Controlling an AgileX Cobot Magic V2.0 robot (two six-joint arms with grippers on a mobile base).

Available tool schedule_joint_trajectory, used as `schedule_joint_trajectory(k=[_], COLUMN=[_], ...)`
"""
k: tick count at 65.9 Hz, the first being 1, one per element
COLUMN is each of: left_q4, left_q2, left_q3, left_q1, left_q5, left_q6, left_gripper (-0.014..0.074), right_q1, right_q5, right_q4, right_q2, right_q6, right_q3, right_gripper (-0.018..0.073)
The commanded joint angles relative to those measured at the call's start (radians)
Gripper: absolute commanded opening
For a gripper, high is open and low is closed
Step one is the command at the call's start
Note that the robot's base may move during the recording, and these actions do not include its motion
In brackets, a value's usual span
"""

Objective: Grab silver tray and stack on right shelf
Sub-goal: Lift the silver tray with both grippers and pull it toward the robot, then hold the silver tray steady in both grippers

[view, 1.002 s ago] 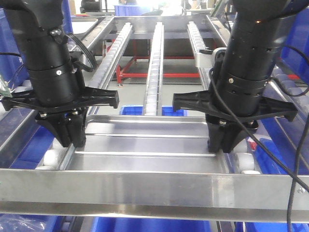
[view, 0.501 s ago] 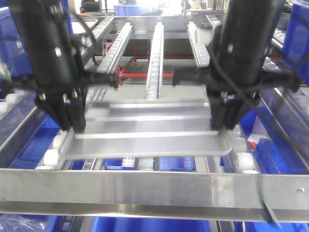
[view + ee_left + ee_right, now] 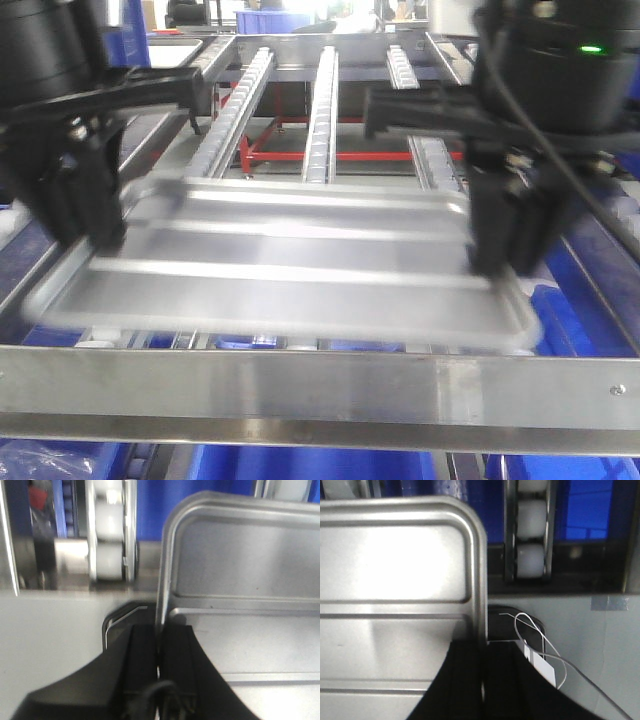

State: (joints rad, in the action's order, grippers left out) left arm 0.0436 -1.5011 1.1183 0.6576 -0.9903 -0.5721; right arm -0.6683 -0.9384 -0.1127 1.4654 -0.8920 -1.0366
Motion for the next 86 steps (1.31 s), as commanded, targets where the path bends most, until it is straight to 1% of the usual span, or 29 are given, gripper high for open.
schedule_joint_trajectory(k=[1, 8, 12, 14, 22, 27, 37, 48, 53, 66, 86], left_q4=[0.027, 0.093, 0.130, 0.133, 0.128, 0.126, 0.110, 0.091, 0.100, 0.136, 0.126], left_q2=[0.086, 0.109, 0.120, 0.124, 0.147, 0.160, 0.196, 0.235, 0.248, 0.273, 0.273], left_q3=[-0.007, -0.019, -0.019, -0.019, -0.032, -0.060, -0.130, -0.154, -0.154, -0.154, -0.154], left_q1=[0.061, 0.136, 0.190, 0.207, 0.302, 0.356, 0.425, 0.492, 0.508, 0.508, 0.508], left_q5=[-0.004, -0.062, -0.098, -0.102, -0.105, -0.108, -0.106, -0.107, -0.117, -0.141, -0.162], left_q6=[-0.091, -0.175, -0.232, -0.252, -0.319, -0.362, -0.437, -0.470, -0.485, -0.488, -0.486], left_gripper=[-0.0090, -0.0090, -0.0091, -0.0091, -0.0091, -0.0091, -0.0091, -0.0091, -0.0091, -0.0091, -0.0091], right_q1=[-0.048, -0.105, -0.140, -0.159, -0.242, -0.296, -0.386, -0.450, -0.454, -0.454, -0.454], right_q5=[-0.011, -0.025, -0.025, -0.025, -0.041, -0.062, -0.113, -0.114, -0.112, -0.113, -0.111], right_q4=[-0.017, -0.017, -0.019, -0.023, -0.032, -0.058, -0.115, -0.135, -0.137, -0.137, -0.145], right_q2=[-0.085, -0.122, -0.148, -0.159, -0.207, -0.242, -0.290, -0.300, -0.300, -0.300, -0.300], right_q6=[-0.062, -0.127, -0.161, -0.179, -0.252, -0.327, -0.442, -0.487, -0.494, -0.494, -0.494], right_q3=[0.020, 0.072, 0.103, 0.117, 0.161, 0.183, 0.200, 0.200, 0.199, 0.199, 0.199], right_gripper=[0.0072, 0.0072, 0.0072, 0.0072, 0.0072, 0.0072, 0.0072, 0.0072, 0.0072, 0.0072, 0.0072])
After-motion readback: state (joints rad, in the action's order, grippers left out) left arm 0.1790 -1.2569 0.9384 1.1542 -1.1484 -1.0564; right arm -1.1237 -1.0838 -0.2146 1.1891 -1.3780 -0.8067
